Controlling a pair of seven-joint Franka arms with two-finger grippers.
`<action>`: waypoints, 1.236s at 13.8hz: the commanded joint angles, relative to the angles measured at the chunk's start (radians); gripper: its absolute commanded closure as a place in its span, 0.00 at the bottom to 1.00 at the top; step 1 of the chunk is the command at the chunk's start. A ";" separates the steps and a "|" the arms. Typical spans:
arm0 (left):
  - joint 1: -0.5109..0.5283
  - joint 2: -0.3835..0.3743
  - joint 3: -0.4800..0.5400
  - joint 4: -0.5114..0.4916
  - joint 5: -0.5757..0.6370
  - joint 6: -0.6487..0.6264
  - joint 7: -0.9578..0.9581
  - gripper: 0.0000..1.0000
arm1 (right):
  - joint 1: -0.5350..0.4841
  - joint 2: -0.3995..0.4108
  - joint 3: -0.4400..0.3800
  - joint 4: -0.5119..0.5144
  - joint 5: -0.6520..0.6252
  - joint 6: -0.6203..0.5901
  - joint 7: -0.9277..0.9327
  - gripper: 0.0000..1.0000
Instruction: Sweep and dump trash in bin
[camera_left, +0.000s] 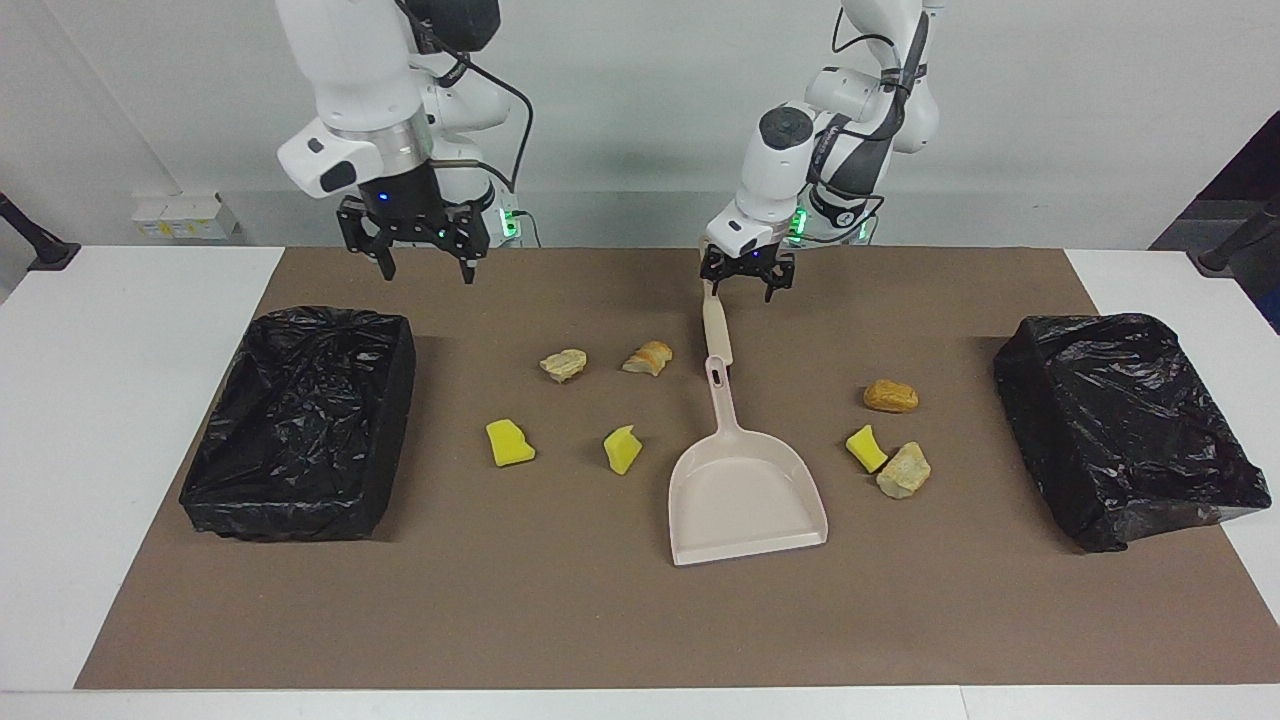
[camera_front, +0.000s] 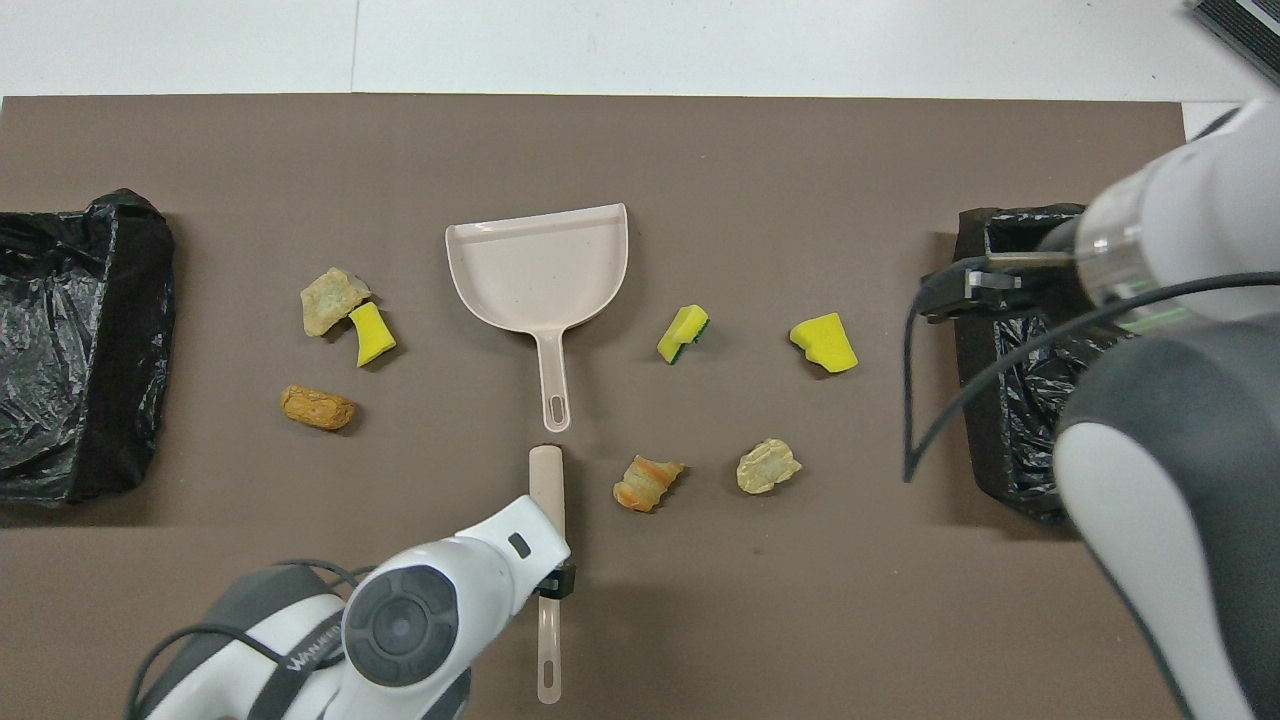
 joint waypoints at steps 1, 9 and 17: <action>-0.129 -0.037 0.019 -0.078 -0.007 0.087 -0.127 0.00 | 0.105 0.120 -0.004 0.070 -0.026 0.054 0.118 0.00; -0.189 -0.036 0.016 -0.105 -0.007 0.114 -0.204 0.20 | 0.369 0.356 0.004 0.162 -0.053 0.205 0.350 0.00; -0.138 -0.029 0.019 -0.093 0.006 0.103 -0.203 0.35 | 0.469 0.516 0.004 0.101 -0.095 0.467 0.410 0.00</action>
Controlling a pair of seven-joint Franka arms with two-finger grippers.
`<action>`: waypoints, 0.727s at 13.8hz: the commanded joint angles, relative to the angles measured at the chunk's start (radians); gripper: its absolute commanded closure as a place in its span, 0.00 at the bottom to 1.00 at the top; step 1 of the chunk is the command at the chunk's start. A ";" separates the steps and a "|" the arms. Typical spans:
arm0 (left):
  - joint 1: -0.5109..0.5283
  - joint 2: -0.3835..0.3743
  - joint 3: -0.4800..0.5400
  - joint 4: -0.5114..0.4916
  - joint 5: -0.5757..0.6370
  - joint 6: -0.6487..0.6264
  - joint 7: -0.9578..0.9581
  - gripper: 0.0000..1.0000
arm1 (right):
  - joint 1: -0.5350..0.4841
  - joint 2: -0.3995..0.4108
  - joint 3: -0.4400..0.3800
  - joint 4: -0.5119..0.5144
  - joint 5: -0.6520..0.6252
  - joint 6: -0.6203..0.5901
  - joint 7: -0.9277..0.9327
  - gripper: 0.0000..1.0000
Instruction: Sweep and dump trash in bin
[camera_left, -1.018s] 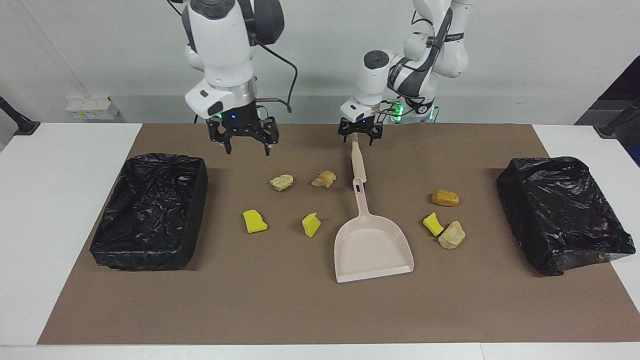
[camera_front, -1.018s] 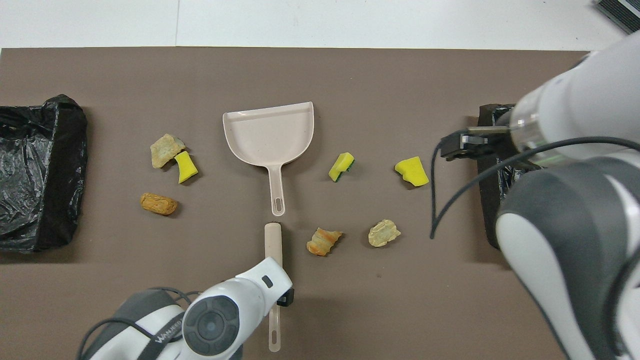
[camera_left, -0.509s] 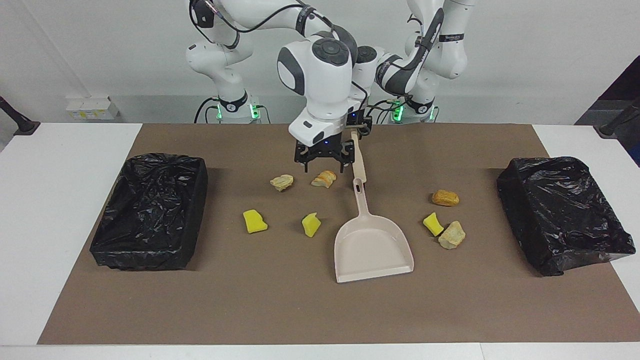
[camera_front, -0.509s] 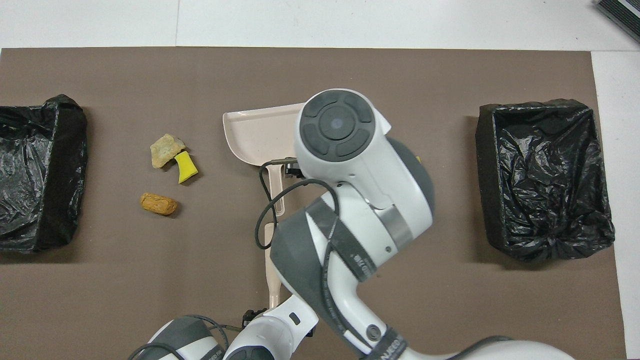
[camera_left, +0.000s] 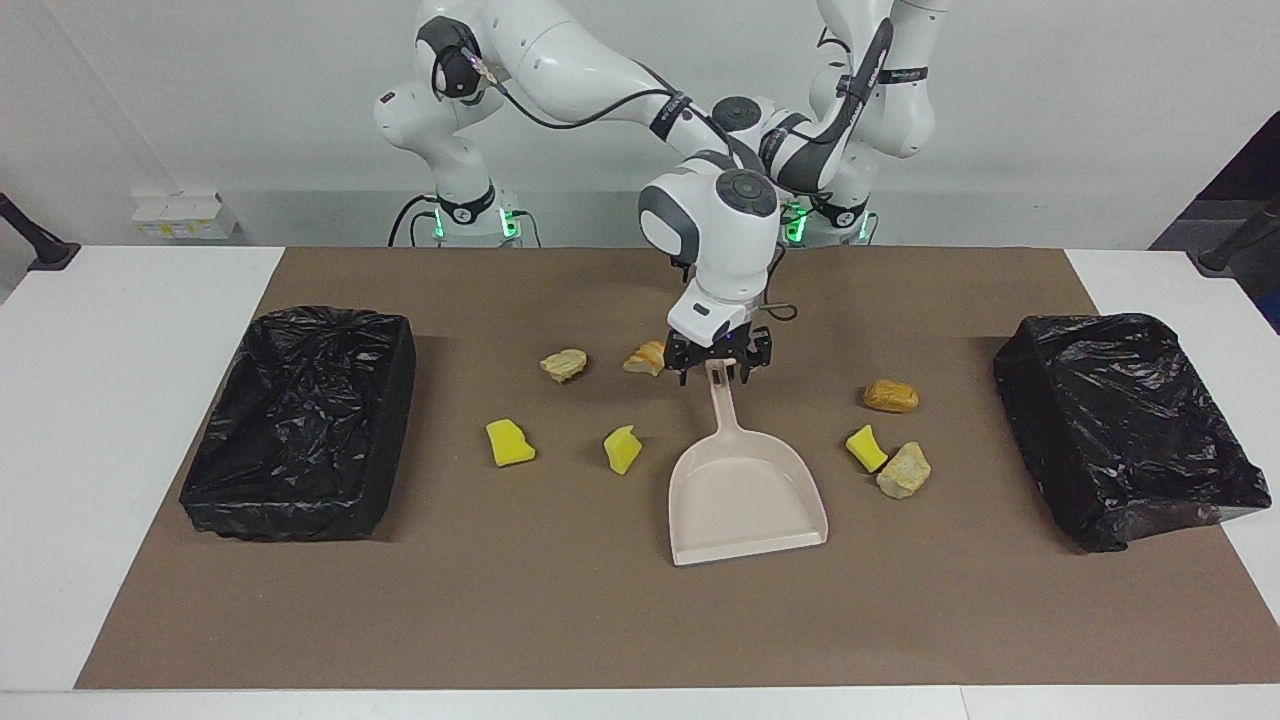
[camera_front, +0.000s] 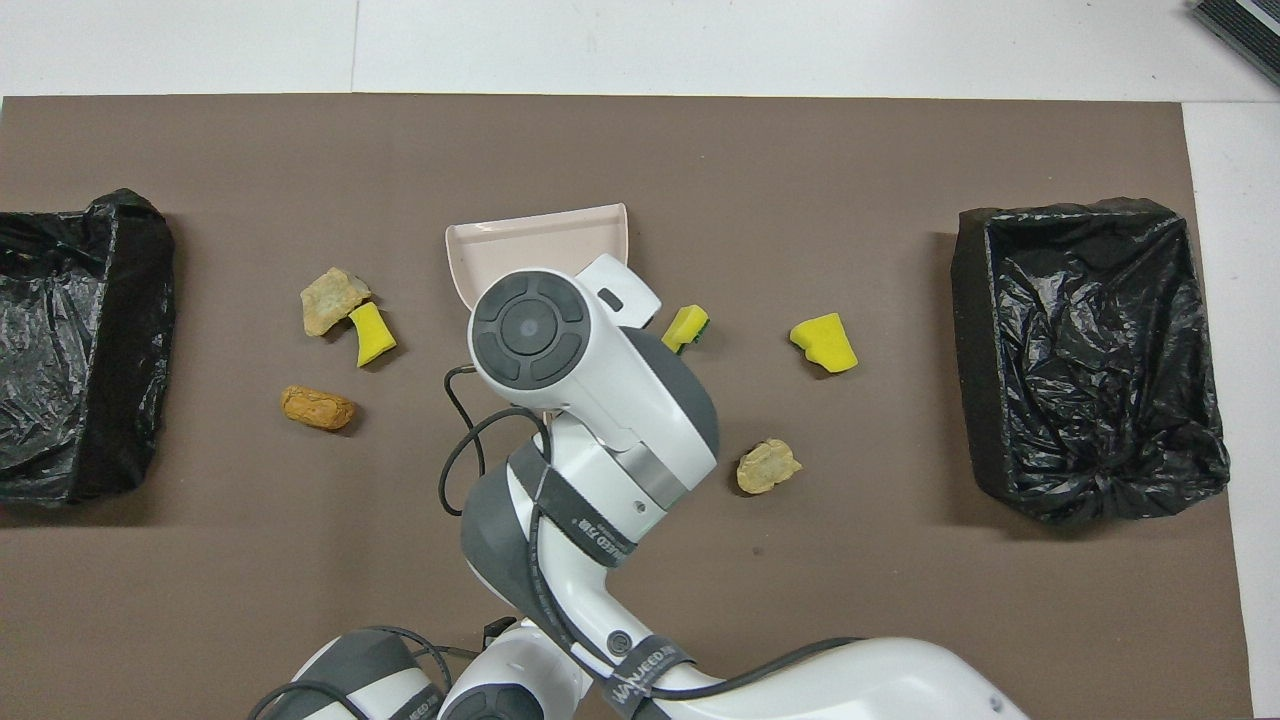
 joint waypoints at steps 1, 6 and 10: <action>0.018 -0.028 -0.003 -0.021 0.005 0.011 -0.005 0.40 | 0.010 0.000 0.001 -0.079 -0.025 0.110 0.020 0.00; 0.027 -0.026 -0.003 -0.015 0.010 0.008 -0.002 0.82 | 0.028 -0.020 -0.002 -0.117 -0.028 0.115 0.021 0.31; 0.052 -0.038 -0.003 -0.009 0.022 -0.013 -0.001 1.00 | 0.024 -0.026 -0.007 -0.119 -0.036 0.115 0.035 0.61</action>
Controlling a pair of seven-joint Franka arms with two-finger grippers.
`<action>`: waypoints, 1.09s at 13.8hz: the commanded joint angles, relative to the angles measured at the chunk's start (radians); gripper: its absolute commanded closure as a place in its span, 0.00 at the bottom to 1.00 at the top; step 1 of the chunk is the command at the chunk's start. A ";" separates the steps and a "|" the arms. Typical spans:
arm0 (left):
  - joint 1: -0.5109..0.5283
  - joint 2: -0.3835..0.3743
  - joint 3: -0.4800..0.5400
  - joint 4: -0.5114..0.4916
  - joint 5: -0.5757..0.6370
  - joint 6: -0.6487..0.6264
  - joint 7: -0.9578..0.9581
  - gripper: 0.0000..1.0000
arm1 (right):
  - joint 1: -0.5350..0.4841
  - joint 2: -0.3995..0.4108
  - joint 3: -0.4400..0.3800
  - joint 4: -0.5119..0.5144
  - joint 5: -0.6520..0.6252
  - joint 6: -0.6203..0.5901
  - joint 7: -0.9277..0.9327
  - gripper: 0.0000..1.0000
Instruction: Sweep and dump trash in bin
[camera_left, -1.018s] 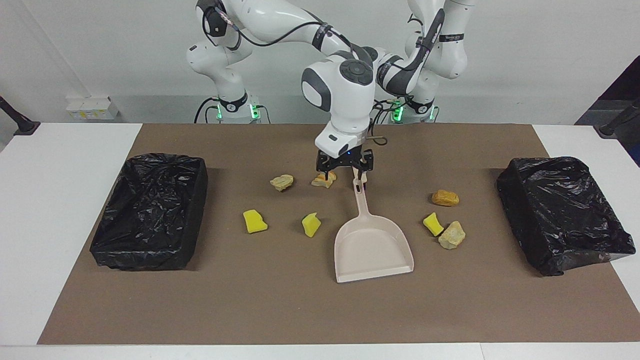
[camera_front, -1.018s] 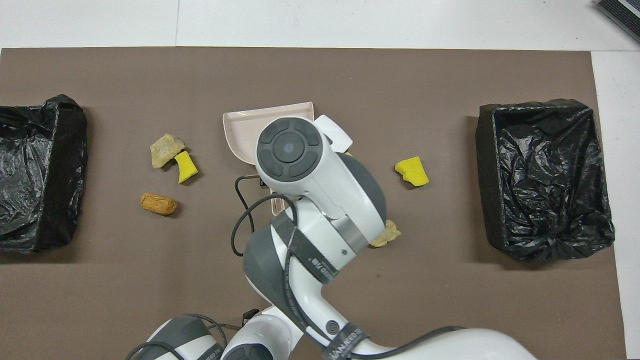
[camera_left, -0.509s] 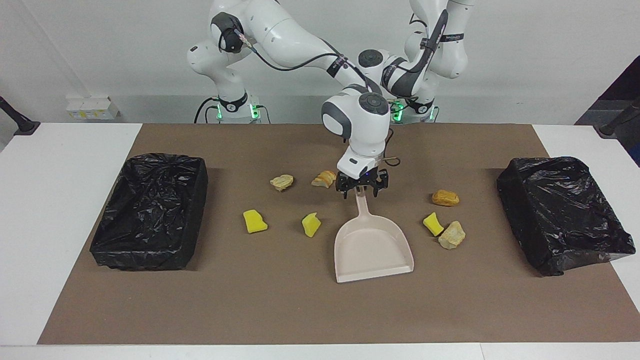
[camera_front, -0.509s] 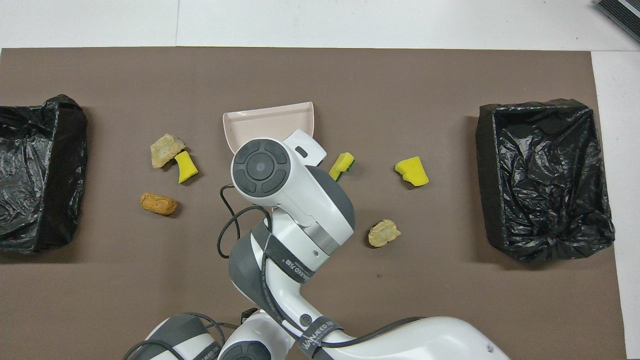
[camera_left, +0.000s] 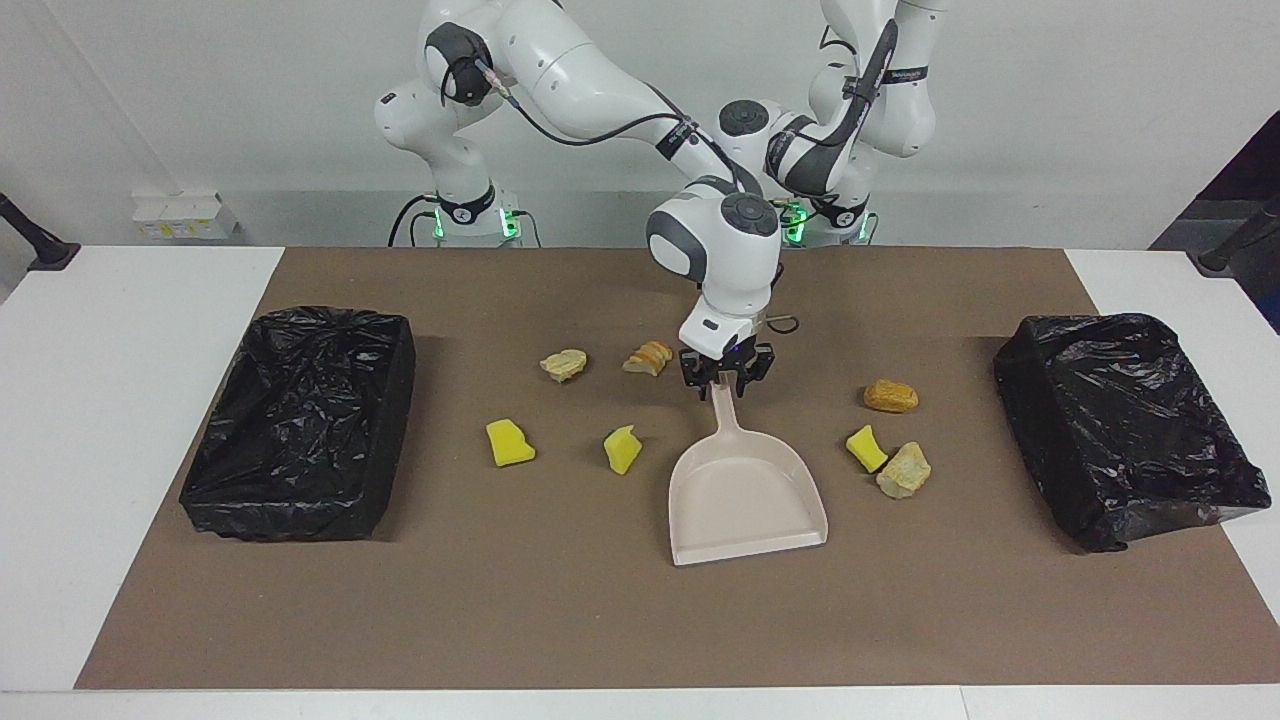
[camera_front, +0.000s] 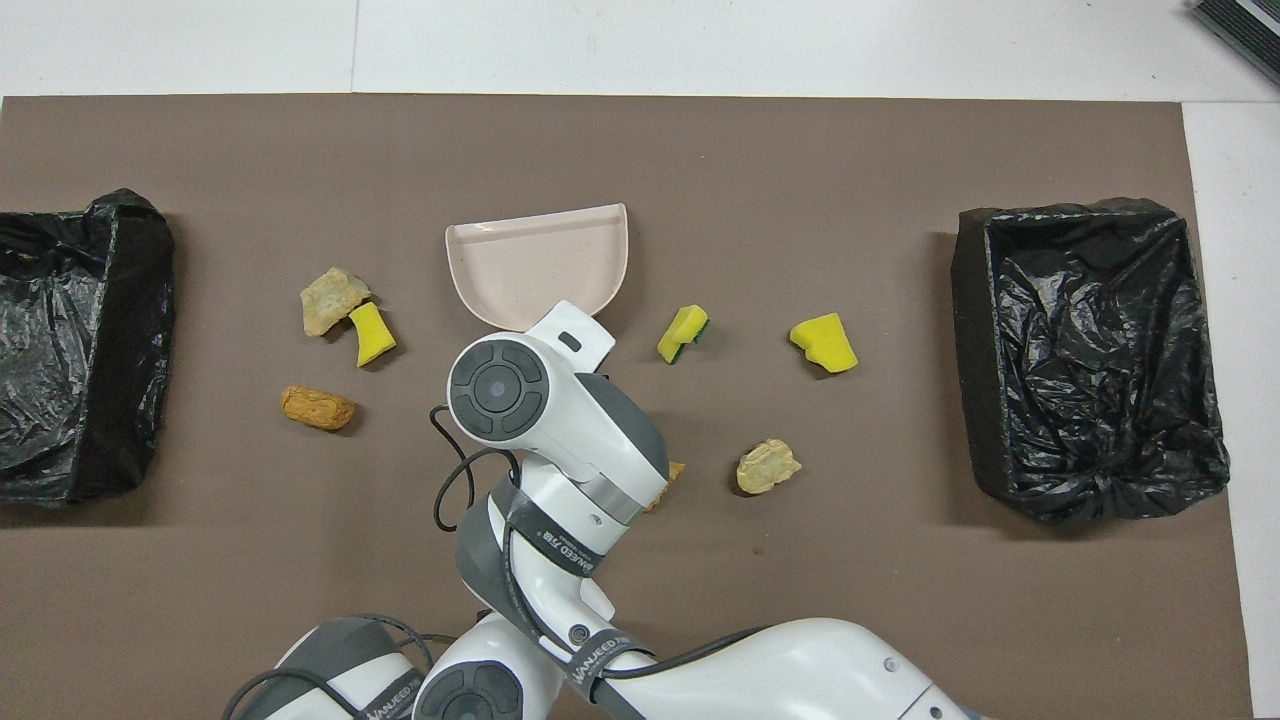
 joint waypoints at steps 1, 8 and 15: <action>0.027 -0.038 -0.002 -0.008 0.018 -0.021 -0.001 1.00 | -0.012 -0.049 0.001 -0.038 -0.030 0.017 0.033 0.72; 0.110 -0.112 -0.004 -0.008 0.070 -0.153 0.002 1.00 | -0.039 -0.108 0.003 -0.040 -0.028 -0.006 -0.006 1.00; 0.313 -0.104 -0.005 0.053 0.139 -0.232 0.073 1.00 | -0.148 -0.185 0.007 -0.041 0.018 -0.110 -0.652 1.00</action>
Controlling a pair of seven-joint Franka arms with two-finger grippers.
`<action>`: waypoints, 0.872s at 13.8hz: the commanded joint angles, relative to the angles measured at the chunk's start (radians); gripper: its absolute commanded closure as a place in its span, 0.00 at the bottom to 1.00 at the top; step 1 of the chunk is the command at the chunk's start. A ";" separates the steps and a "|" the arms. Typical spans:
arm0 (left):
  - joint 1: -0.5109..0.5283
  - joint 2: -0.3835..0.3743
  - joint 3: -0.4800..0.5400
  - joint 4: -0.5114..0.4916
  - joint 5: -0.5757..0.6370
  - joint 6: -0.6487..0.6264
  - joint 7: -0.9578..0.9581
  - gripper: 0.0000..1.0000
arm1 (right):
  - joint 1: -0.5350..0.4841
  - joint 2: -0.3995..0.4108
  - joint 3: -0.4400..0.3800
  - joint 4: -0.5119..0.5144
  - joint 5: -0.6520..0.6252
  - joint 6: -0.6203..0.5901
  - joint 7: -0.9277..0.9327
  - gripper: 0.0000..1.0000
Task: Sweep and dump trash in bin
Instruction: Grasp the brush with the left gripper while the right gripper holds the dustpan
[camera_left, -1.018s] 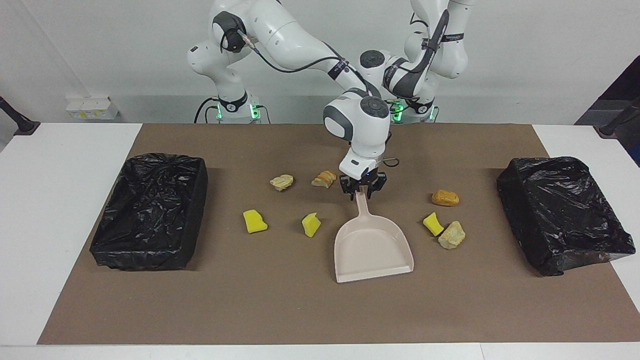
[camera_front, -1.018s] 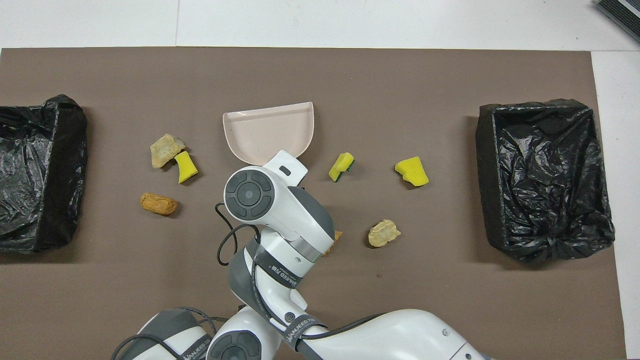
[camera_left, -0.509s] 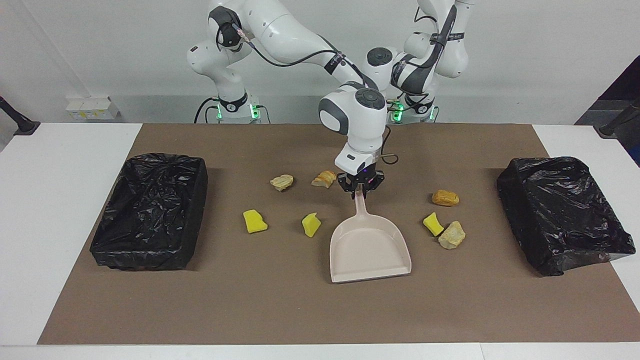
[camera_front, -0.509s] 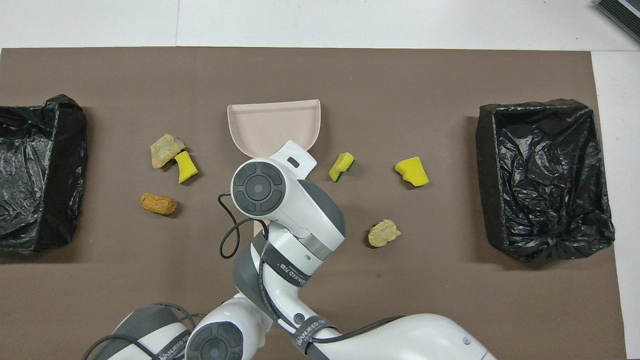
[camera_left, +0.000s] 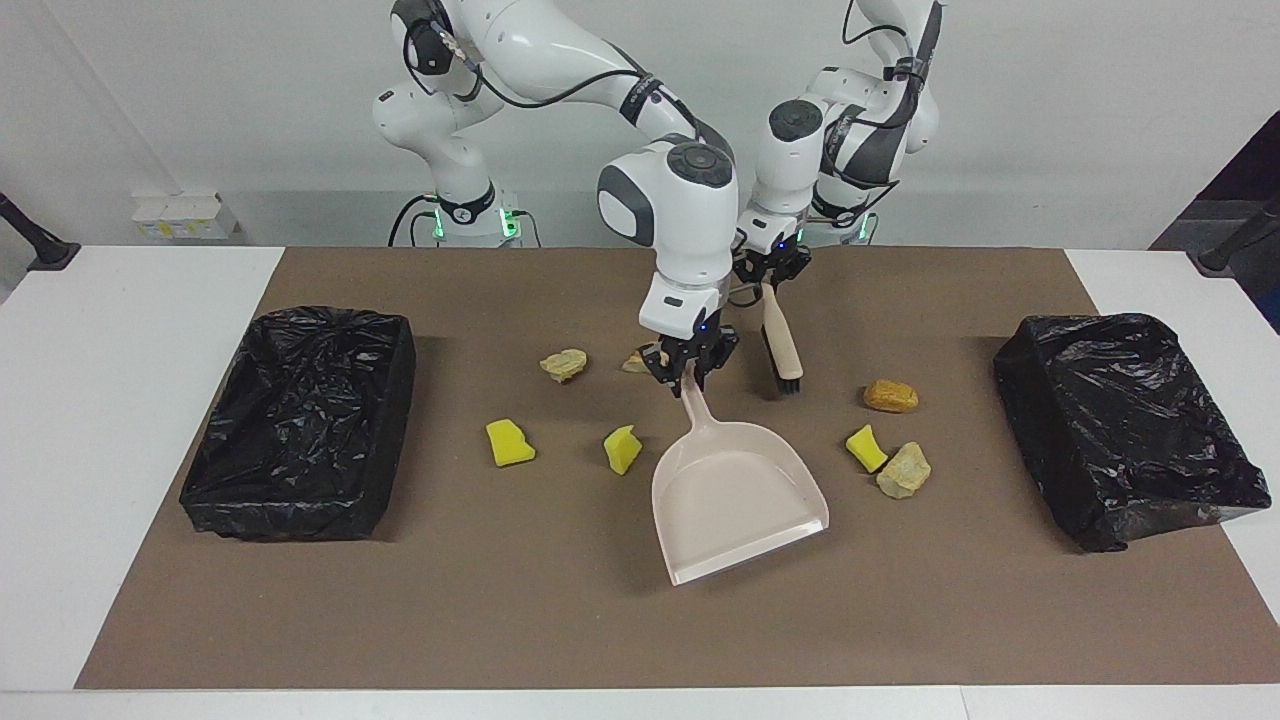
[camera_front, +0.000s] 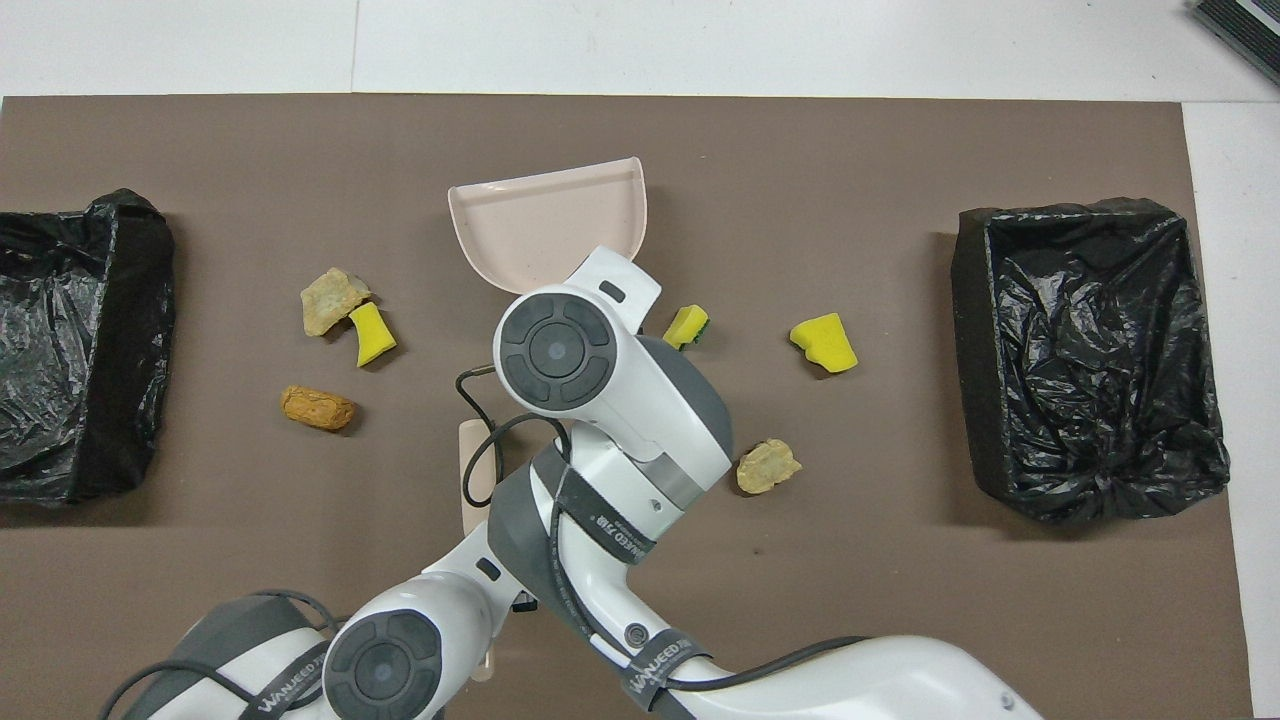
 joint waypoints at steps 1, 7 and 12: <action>0.112 -0.007 -0.011 0.053 0.018 -0.050 0.109 1.00 | -0.031 -0.028 0.013 -0.038 0.020 -0.017 -0.223 1.00; 0.377 0.123 -0.009 0.243 0.047 -0.113 0.389 1.00 | -0.090 -0.017 0.011 -0.041 0.022 -0.008 -0.826 1.00; 0.569 0.182 -0.009 0.248 0.064 -0.058 0.597 1.00 | -0.116 0.052 0.013 -0.017 0.007 -0.002 -1.132 1.00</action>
